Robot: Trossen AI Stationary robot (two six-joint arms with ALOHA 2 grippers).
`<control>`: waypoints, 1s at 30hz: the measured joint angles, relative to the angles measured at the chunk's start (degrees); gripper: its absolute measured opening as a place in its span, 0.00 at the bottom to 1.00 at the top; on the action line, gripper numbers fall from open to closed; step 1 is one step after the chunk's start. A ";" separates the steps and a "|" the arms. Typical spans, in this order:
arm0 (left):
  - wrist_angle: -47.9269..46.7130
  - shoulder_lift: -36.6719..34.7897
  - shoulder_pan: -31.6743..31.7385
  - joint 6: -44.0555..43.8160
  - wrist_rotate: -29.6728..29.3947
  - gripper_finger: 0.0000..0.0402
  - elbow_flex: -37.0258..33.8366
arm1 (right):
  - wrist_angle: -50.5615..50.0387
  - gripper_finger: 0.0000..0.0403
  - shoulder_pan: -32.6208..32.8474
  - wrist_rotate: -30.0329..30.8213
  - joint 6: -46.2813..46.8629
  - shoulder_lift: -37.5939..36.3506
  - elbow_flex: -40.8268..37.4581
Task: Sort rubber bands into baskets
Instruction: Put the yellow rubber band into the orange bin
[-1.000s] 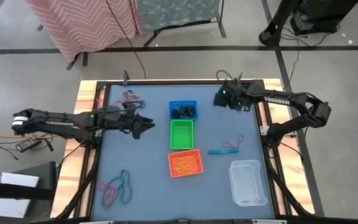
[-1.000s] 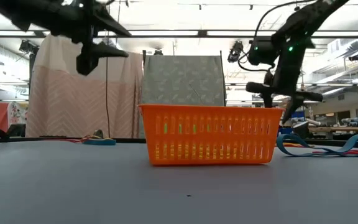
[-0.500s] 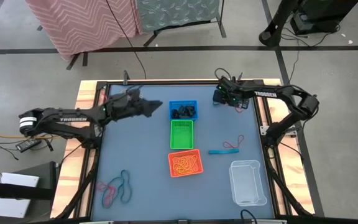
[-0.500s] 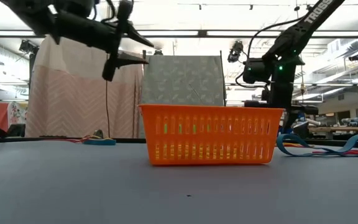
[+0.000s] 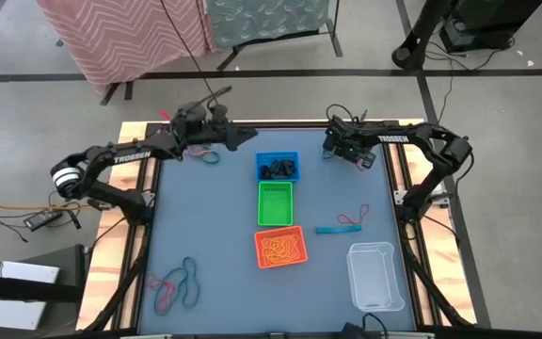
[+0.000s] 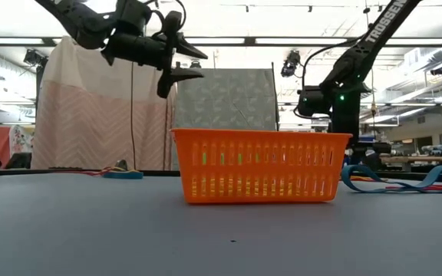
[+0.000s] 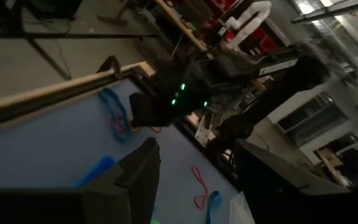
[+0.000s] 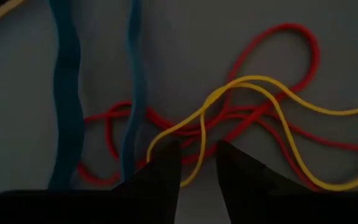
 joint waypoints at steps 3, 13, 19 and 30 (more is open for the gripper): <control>0.04 -0.02 2.78 0.93 3.62 0.51 1.12 | -0.47 0.28 0.96 0.94 3.09 0.07 0.03; 0.18 -0.04 10.21 1.61 8.42 0.51 1.99 | -1.73 0.05 4.58 -1.19 5.85 -4.17 -0.30; 0.13 -0.04 12.81 1.60 10.37 0.51 1.99 | -3.37 0.03 7.26 1.38 4.49 -8.59 -0.30; 0.06 -0.04 13.21 4.38 10.58 0.51 1.99 | -3.85 0.01 14.67 1.00 -7.55 -23.22 -0.30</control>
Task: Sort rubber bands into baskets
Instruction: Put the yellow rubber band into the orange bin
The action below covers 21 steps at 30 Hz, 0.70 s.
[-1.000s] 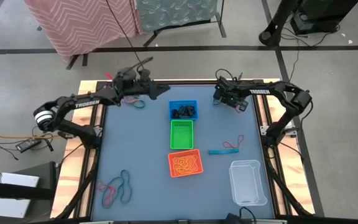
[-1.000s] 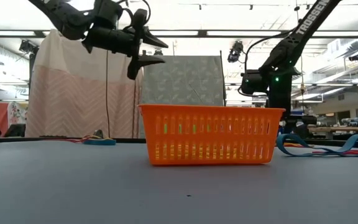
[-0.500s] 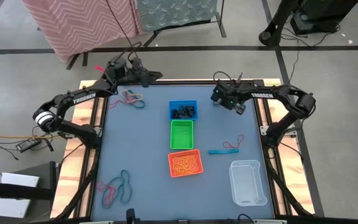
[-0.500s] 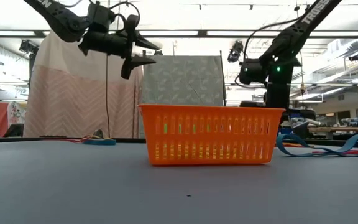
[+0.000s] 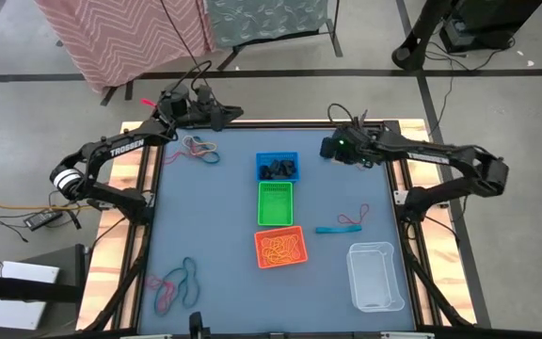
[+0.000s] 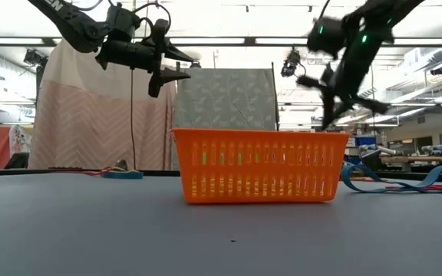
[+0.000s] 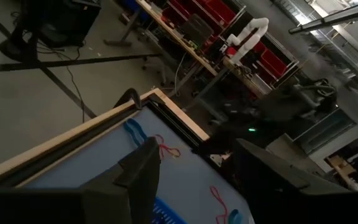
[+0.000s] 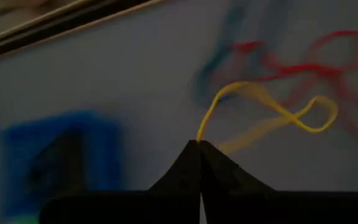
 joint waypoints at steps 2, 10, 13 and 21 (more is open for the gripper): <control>0.01 0.00 0.00 0.00 0.00 0.51 0.00 | 4.02 0.01 2.95 -2.23 -2.65 -2.73 0.00; -0.13 0.00 -0.04 -0.02 -0.58 0.51 0.00 | 23.53 0.01 17.65 -15.06 -8.63 -6.66 0.03; -0.20 0.00 -0.04 -0.02 -1.56 0.51 0.00 | 30.81 0.01 23.56 -20.33 -9.66 -5.06 0.07; -0.22 -0.02 -0.07 -0.16 -1.75 0.51 0.00 | 43.32 0.00 36.30 -26.24 -7.44 3.85 0.09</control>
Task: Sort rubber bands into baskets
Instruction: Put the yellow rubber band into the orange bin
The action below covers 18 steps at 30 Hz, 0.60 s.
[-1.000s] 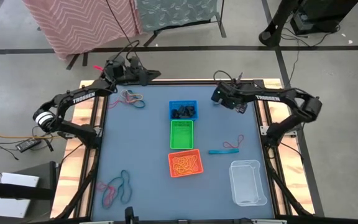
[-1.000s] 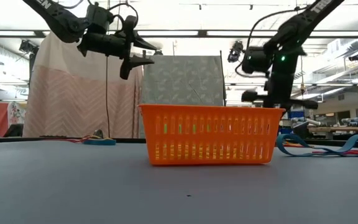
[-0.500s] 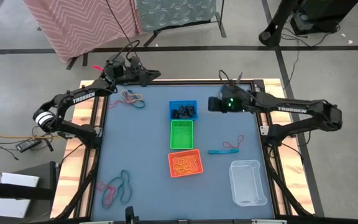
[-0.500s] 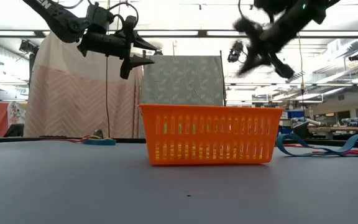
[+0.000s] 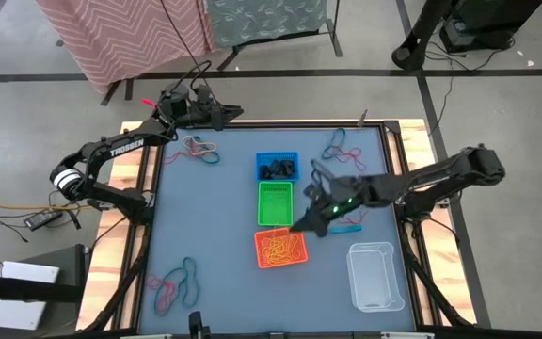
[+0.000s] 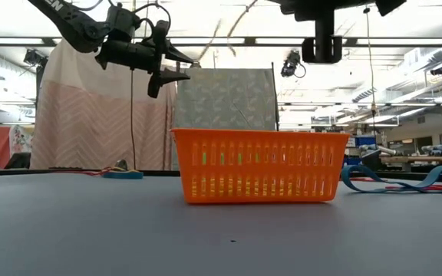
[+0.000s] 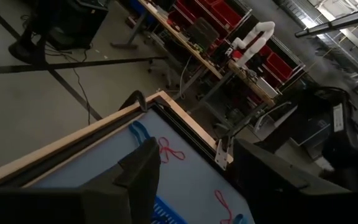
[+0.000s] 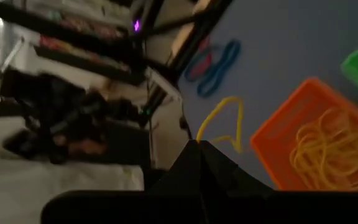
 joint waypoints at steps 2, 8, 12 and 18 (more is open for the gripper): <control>0.00 -0.01 0.00 0.12 -0.01 0.51 0.00 | 0.78 0.00 1.55 0.43 0.00 2.53 0.00; -0.02 -0.01 0.00 0.32 -0.02 0.51 0.00 | 1.03 0.00 1.58 4.70 0.08 8.41 0.00; -0.02 -0.01 0.00 2.08 -0.02 0.51 -0.01 | -0.06 0.01 1.11 5.31 0.02 9.95 0.00; -0.09 -0.03 0.00 2.23 0.06 0.51 -0.02 | -3.74 0.01 1.13 1.85 2.04 11.41 0.02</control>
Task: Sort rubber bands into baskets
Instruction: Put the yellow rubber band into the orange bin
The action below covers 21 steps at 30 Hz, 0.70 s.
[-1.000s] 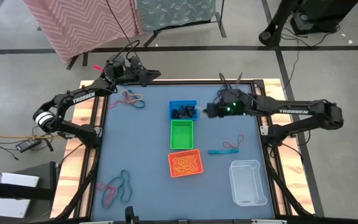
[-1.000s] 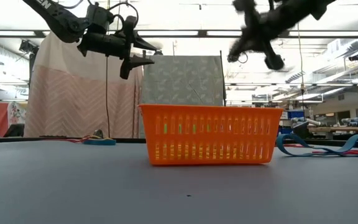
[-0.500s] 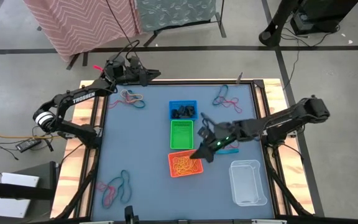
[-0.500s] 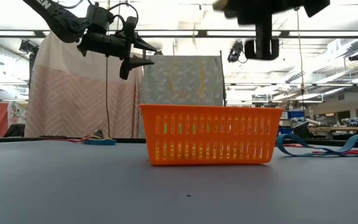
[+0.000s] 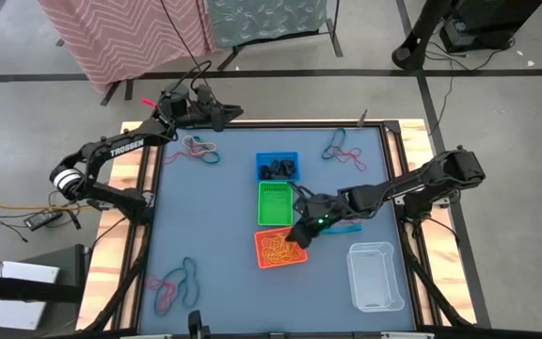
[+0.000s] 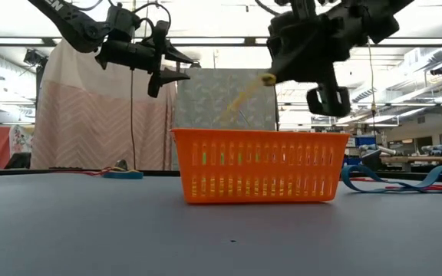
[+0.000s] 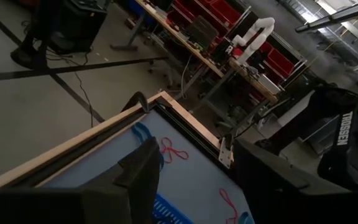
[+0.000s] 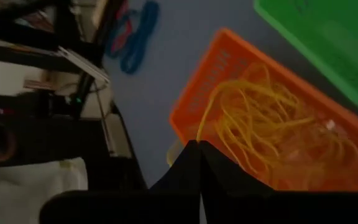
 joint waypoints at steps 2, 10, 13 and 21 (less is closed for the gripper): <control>-0.10 0.00 0.00 0.68 0.02 0.51 0.00 | -1.46 0.04 0.00 -0.06 0.05 -0.01 0.00; -0.17 0.00 0.00 1.40 0.16 0.51 0.00 | -5.63 0.39 -0.44 -0.86 -3.80 -0.11 -0.04; -0.15 0.00 0.00 1.43 0.26 0.51 0.00 | -5.40 0.53 -1.35 -3.83 -6.73 -0.58 0.05; -42.14 1.36 -1.84 26.28 -12.07 0.47 10.95 | -5.98 0.67 -9.08 -5.76 -17.51 -4.26 2.90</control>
